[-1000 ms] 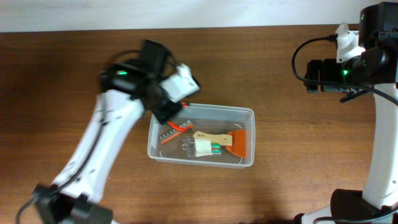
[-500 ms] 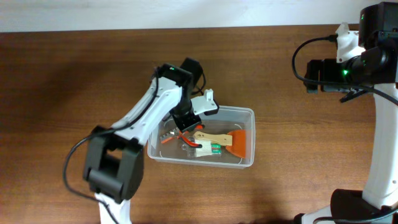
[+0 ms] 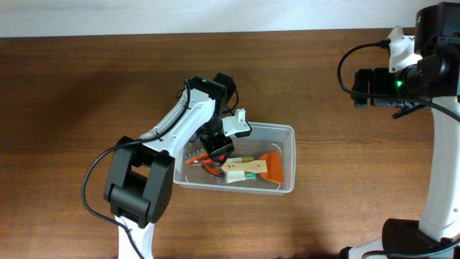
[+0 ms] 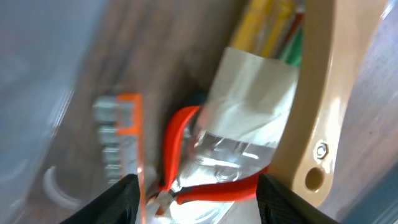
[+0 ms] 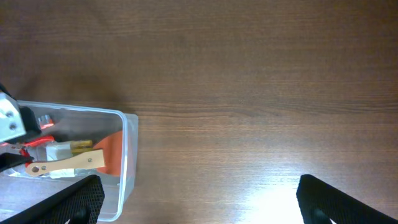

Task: Pack container
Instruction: 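Lift the pliers with left gripper and place them in the container, then release the pliers and raise left gripper out of the container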

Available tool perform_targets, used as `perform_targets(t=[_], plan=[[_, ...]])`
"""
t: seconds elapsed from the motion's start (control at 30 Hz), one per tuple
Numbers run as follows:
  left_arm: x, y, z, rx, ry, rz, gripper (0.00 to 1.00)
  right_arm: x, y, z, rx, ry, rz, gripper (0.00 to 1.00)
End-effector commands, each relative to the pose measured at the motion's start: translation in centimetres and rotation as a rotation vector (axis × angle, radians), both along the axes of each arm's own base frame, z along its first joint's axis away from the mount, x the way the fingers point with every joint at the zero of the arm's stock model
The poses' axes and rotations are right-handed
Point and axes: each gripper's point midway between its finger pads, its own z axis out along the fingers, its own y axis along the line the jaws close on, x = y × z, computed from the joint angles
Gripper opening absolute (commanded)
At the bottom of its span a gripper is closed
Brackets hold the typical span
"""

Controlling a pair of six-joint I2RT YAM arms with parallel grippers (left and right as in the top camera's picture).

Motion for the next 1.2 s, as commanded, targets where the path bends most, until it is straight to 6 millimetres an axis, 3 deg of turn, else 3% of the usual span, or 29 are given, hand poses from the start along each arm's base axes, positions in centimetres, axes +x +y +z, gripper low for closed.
perform_targets(t=[0.0, 0.13, 0.33, 0.43, 0.5, 0.57, 0.67, 0.73, 0.8, 0.9, 1.03, 1.17], plan=[[2.5, 0.1, 3.6, 0.009, -0.120, 0.063, 0.63, 0.1, -0.1, 0.0, 0.002, -0.004, -0.011, 0.99], [4.6, 0.9, 9.1, 0.021, -0.300, 0.116, 0.66, 0.0, -0.1, 0.0, 0.002, -0.002, -0.011, 0.99], [6.1, 5.7, 17.3, 0.067, -0.575, 0.311, 0.78, 0.0, -0.1, 0.0, 0.002, -0.001, -0.011, 0.99], [7.4, 8.2, 20.8, 0.003, -0.683, 0.511, 0.99, 1.1, -0.2, 0.5, -0.003, -0.049, -0.011, 0.99], [9.0, 9.8, 23.1, -0.058, -0.766, 0.640, 0.99, 2.7, -0.4, 1.4, -0.009, -0.125, -0.011, 0.99], [10.7, 11.1, 25.1, -0.109, -0.854, 0.711, 0.99, 5.7, -0.6, 3.5, -0.018, -0.274, -0.007, 0.99], [14.0, 12.4, 28.5, -0.198, -1.019, 0.772, 0.99, 11.4, -0.3, 9.0, -0.012, -0.592, 0.025, 0.99], [15.6, 13.1, 30.2, -0.240, -1.100, 0.798, 0.99, 13.4, -0.6, 11.5, -0.032, -0.717, 0.028, 0.99], [16.4, 14.0, 31.3, -0.238, -1.159, 0.779, 0.99, 14.2, -0.7, 12.5, -0.066, -0.769, 0.055, 0.99], [16.2, 16.0, 30.9, -0.180, -1.158, 0.797, 0.99, 13.5, -1.9, 11.1, -0.133, -0.702, 0.055, 0.99], [14.6, 19.1, 29.3, -0.083, -1.097, 0.872, 0.99, 12.1, -3.8, 9.1, -0.158, -0.609, 0.003, 0.99], [12.3, 19.9, 29.7, -0.087, -1.117, 0.889, 0.99, 10.2, -4.0, 8.3, -0.184, -0.585, 0.011, 0.99]])
